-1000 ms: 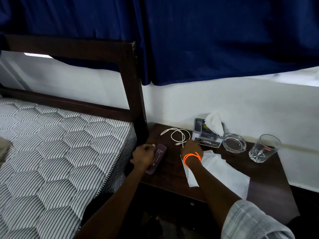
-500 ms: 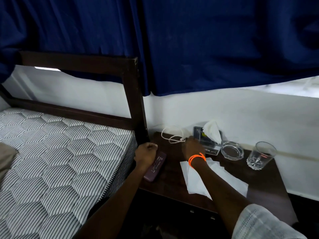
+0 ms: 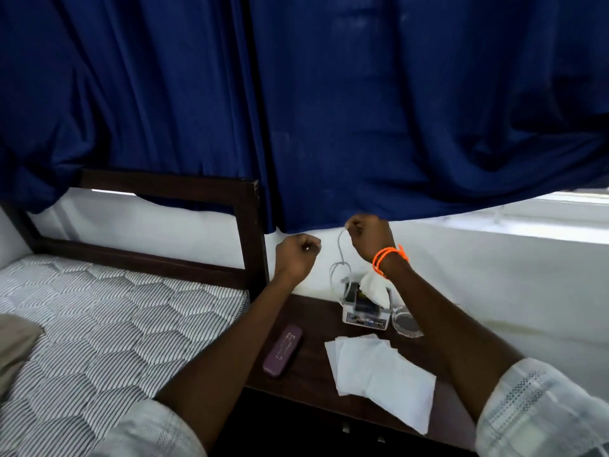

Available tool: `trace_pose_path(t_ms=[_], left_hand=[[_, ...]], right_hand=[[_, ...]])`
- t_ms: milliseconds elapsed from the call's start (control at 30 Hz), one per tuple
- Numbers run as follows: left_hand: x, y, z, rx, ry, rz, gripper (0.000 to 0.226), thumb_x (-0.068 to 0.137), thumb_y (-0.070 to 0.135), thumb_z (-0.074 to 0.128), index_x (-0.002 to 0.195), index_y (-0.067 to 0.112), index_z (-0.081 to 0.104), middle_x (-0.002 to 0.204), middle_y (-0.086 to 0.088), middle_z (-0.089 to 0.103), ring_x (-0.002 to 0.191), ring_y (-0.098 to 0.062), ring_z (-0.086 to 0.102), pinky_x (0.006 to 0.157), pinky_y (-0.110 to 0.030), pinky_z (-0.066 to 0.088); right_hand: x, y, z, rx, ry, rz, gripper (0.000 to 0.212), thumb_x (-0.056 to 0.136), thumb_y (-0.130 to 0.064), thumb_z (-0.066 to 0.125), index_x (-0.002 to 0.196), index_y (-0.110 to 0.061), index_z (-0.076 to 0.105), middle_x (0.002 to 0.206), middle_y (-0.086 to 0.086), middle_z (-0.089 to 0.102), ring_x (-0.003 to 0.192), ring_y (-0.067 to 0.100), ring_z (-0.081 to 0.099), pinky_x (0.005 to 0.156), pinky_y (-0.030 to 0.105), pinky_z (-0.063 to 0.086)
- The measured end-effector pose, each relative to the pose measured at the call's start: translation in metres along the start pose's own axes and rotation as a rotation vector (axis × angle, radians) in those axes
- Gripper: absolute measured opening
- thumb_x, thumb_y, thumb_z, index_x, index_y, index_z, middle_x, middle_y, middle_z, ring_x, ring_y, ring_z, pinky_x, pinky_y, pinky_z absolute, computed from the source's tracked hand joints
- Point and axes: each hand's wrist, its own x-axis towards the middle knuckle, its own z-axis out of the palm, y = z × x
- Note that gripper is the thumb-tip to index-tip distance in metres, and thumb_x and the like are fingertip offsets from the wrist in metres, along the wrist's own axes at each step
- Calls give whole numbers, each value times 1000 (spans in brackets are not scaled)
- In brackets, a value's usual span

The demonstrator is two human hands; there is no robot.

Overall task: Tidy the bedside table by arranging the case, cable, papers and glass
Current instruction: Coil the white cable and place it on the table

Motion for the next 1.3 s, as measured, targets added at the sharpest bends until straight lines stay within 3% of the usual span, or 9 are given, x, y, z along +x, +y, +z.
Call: trace_pose_path(t_ms=[233,400,533,667,767,900,1100,1200,1300], left_hand=[[15,76,-12,-59,22,131,26,92,20,74,115,8,75,104,-6,78,93,-14,72,87,-22,54],[19,108,-17,-26,17,202,16,93,19,74,104,9,78,94,-5,79,82,-11,69,61,-1,44],[19,127,-21,-52,26,224,14,95,17,70,103,11,80,98,-2,79,86,-7,67,64,1,44],[18,142,-31,-98,85,297,12,94,16,72,99,10,81,94,-5,80,89,-18,74,85,-28,59],[19,152,-39,-117,92,375,14,92,17,74,102,9,80,93,-7,80,90,-23,76,88,-36,60],[24,165,-48,-125,69,456,20,90,16,77,108,9,80,101,-5,80,90,-11,74,83,-18,57],[31,171,-53,-85,-1,482,21,86,15,81,105,9,81,90,0,79,73,11,69,70,-4,50],[31,170,-56,-96,-26,495,17,81,14,85,98,11,83,81,4,78,72,8,69,70,-7,51],[30,167,-60,-136,-22,470,14,79,15,87,92,12,83,77,4,78,70,2,72,70,-13,55]], right_hand=[[18,-43,-68,127,91,-97,13,96,-15,62,88,-8,71,76,6,69,72,24,64,73,33,53],[26,-69,-108,171,151,-157,15,97,-17,60,88,-10,69,72,-2,65,68,16,60,64,23,44],[28,-82,-132,186,155,-187,14,98,-16,59,88,-12,68,73,-2,65,64,7,58,57,10,41],[25,-77,-145,194,136,-181,13,97,-22,62,90,-14,67,73,-8,64,64,2,58,59,14,42],[20,-66,-150,161,80,-147,16,89,-30,73,94,-15,68,80,-3,68,73,9,61,66,23,50],[18,-56,-150,76,115,-100,28,85,-33,76,105,-17,64,89,2,67,82,21,65,78,35,55],[20,-69,-150,57,249,-255,58,85,-32,74,139,-28,51,132,2,56,112,13,55,91,27,44],[21,-76,-152,44,167,-376,44,88,-26,72,131,-25,62,127,2,62,114,18,60,98,31,49],[21,-80,-153,30,174,-373,17,92,-26,69,105,-17,74,95,1,66,87,18,61,83,38,54]])
